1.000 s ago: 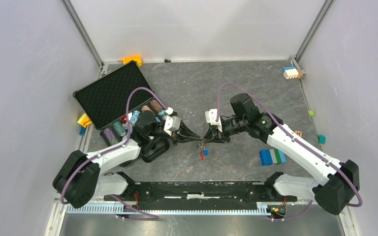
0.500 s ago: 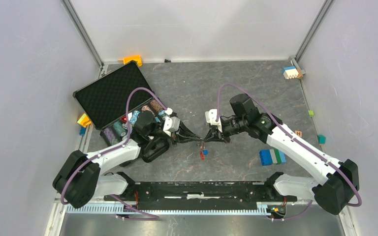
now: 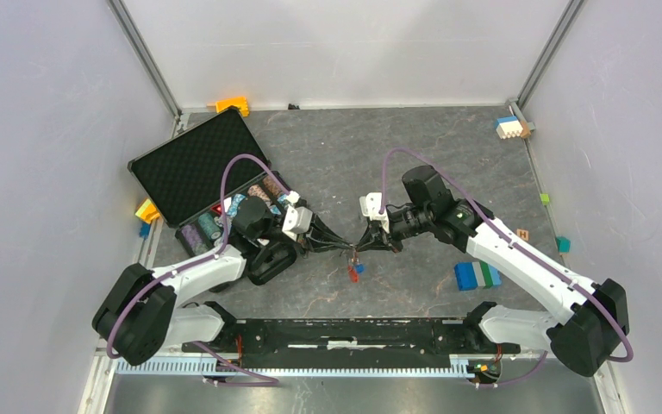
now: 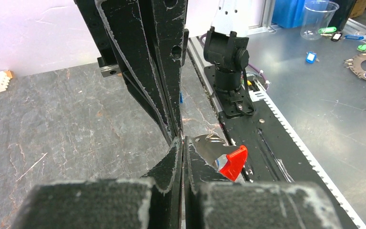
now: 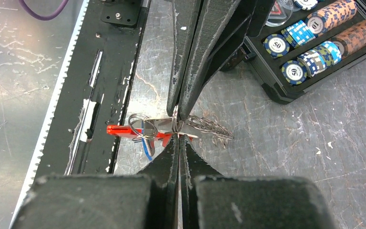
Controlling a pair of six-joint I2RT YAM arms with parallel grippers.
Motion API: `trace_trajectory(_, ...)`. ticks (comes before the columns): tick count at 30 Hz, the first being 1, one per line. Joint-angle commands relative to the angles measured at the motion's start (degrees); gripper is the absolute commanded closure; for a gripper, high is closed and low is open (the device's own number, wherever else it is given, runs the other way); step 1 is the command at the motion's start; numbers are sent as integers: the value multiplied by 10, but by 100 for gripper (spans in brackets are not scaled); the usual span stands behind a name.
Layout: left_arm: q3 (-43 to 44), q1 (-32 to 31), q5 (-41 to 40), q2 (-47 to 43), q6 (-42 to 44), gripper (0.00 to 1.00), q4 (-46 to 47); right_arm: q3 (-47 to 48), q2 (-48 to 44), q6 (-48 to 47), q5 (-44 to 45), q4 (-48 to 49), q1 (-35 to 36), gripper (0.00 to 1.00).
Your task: Put the keys on the keyring
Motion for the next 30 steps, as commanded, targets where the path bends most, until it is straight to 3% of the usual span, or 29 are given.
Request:
trace_trajectory(1, 0, 1, 25, -6, -36, 98, 72, -7, 3, 3, 8, 14, -3, 100)
trace_trajectory(15, -1, 0, 24, 4, -59, 98, 105, -20, 10, 11, -5, 36, -1, 98)
trace_trajectory(30, -10, 0, 24, 2, -53, 98, 102, -4, -35, -34, 51, 9, 1, 72)
